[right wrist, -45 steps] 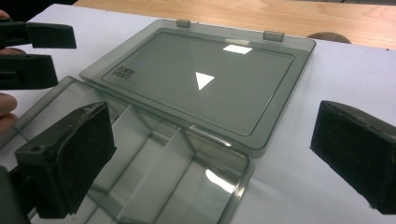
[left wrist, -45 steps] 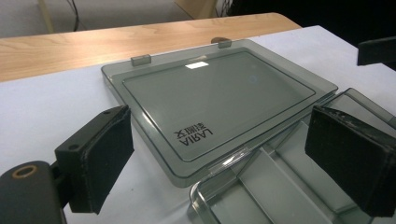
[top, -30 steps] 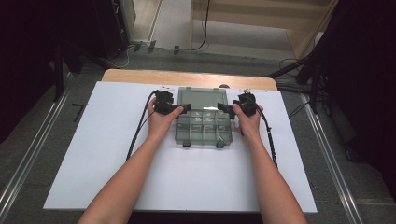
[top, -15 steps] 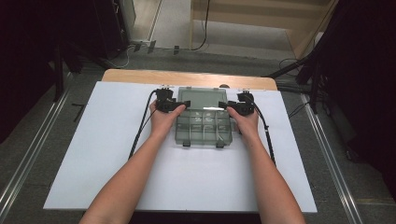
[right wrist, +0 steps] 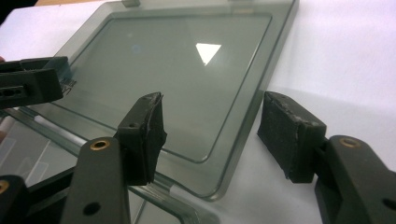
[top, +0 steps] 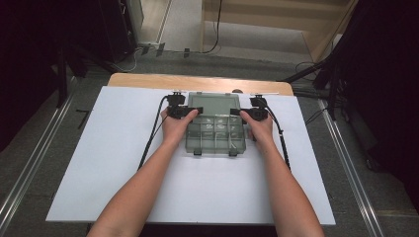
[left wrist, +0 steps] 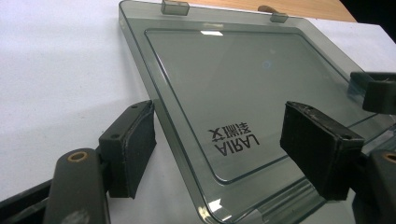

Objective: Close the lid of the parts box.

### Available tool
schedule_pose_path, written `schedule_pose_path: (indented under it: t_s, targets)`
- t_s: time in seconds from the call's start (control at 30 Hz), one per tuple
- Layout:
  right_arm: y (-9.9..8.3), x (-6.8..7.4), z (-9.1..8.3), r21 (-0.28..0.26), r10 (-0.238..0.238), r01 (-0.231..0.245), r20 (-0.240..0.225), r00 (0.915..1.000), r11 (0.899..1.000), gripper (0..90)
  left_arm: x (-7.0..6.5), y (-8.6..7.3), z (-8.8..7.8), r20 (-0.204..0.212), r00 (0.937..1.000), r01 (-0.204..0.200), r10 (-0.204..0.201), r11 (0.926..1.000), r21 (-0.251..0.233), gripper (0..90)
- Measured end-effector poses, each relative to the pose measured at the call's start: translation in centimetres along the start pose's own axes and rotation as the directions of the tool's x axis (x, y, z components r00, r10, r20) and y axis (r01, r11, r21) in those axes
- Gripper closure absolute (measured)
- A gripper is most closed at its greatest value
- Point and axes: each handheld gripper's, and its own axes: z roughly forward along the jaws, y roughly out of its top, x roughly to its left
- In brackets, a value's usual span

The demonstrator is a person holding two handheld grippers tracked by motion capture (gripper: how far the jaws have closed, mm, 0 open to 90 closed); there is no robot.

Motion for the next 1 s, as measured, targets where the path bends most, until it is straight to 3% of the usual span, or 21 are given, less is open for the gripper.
schedule_pose_path:
  t_s: [0.13,0.27,0.5,0.73,0.9,1.0]
  targets:
    - [-0.1,0.0,-0.1,0.001,-0.001,0.001,-0.046,0.9989,1.0,46.8,0.1,0.0,0.0,0.032,0.9994,0.01,-0.009,1.0,-0.001,33.1]
    - [-0.1,0.4,-0.3,-0.018,-0.022,0.022,-0.017,0.9996,1.0,49.1,0.1,0.0,-0.1,0.03,0.9995,-0.003,0.004,0.9999,-0.011,34.9]
    - [-0.1,0.7,-1.5,-0.052,-0.044,0.045,0.005,0.999,0.998,61.1,-0.1,0.4,-0.9,0.031,0.9987,-0.04,0.041,0.9981,-0.046,42.8]
    - [-0.7,0.9,-3.0,-0.115,-0.091,0.093,0.025,0.9955,0.989,73.4,-0.2,0.6,-2.2,0.037,0.9954,-0.084,0.088,0.9918,-0.096,56.1]
    - [-0.9,1.4,-3.7,-0.137,-0.121,0.127,0.052,0.9913,0.982,78.7,-0.4,0.7,-2.9,0.031,0.9914,-0.123,0.127,0.9852,-0.119,61.0]
    - [-1.2,1.7,-4.0,-0.147,-0.154,0.165,0.082,0.9846,0.975,80.3,-0.6,0.6,-3.0,0.018,0.9888,-0.145,0.148,0.981,-0.13,62.2]
